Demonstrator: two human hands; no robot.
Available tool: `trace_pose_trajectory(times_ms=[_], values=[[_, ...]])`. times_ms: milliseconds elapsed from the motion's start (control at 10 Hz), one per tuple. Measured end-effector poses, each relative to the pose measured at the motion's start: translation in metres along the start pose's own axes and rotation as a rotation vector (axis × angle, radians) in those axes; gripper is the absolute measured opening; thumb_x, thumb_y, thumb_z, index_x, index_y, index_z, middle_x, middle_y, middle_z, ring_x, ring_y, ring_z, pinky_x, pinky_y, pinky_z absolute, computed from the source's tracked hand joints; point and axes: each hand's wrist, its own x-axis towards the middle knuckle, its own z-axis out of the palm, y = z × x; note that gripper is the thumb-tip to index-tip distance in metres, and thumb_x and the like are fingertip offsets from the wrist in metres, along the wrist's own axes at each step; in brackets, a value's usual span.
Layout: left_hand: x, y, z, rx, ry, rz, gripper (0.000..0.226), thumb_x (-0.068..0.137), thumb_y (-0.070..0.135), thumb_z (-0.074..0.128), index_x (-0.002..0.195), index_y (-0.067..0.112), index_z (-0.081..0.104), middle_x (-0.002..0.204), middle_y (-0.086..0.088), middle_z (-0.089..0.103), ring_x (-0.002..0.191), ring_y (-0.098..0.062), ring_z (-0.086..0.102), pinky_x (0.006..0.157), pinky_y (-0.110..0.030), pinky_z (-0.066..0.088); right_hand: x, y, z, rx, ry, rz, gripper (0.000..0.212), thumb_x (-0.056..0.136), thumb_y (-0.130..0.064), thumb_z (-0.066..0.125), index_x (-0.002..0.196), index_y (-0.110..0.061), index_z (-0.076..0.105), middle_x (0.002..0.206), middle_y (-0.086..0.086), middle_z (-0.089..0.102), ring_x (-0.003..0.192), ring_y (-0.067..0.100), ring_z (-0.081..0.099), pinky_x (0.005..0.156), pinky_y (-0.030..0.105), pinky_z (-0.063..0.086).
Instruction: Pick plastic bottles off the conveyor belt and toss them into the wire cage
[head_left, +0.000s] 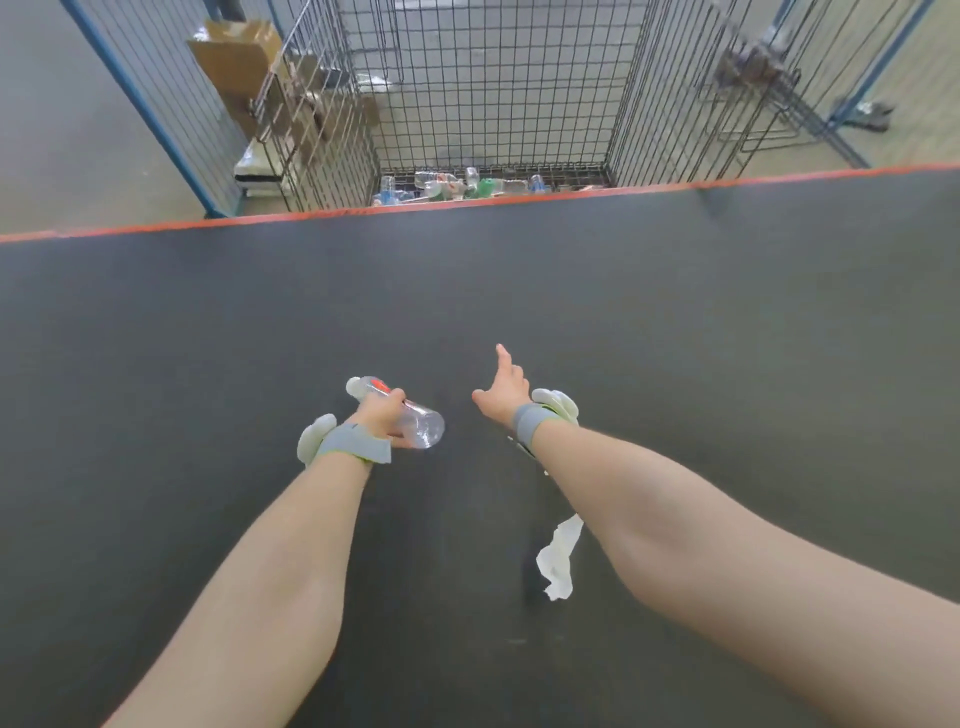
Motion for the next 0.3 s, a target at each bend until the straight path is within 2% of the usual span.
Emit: trace_pose_trajectory(times_ms=[100, 200, 300], values=[[0.036, 0.067, 0.022, -0.14, -0.007, -0.005, 0.033, 0.099, 0.02, 0.04, 0.129, 0.006, 0.039, 0.136, -0.02, 0.049, 0.12, -0.038, 0.055, 0.082, -0.049, 0.052, 0.049, -0.029, -0.033, 0.078, 0.03, -0.011, 0.082, 0.092, -0.02, 0.054, 0.155, -0.025, 0.001, 0.152, 0.011, 0.024, 0.139, 0.032, 0.027, 0.114, 0.043, 0.025], [0.078, 0.174, 0.047, -0.314, -0.043, 0.109, 0.035, 0.103, 0.025, 0.033, 0.134, 0.007, 0.034, 0.144, -0.021, 0.042, 0.125, -0.038, 0.05, 0.097, -0.053, 0.047, 0.119, -0.073, -0.073, 0.262, 0.135, -0.022, 0.079, 0.094, -0.018, 0.052, 0.155, -0.023, 0.003, 0.152, 0.013, 0.026, 0.138, 0.033, 0.03, 0.114, 0.043, 0.027], [0.107, 0.268, 0.06, -0.369, -0.09, 0.289, 0.065, 0.101, 0.053, 0.021, 0.151, 0.012, 0.014, 0.156, -0.016, 0.024, 0.135, -0.038, 0.04, 0.105, -0.052, 0.041, 0.184, -0.121, -0.102, 0.399, 0.204, -0.092, 0.075, 0.095, -0.016, 0.052, 0.155, -0.021, 0.007, 0.151, 0.014, 0.028, 0.138, 0.033, 0.033, 0.113, 0.044, 0.027]])
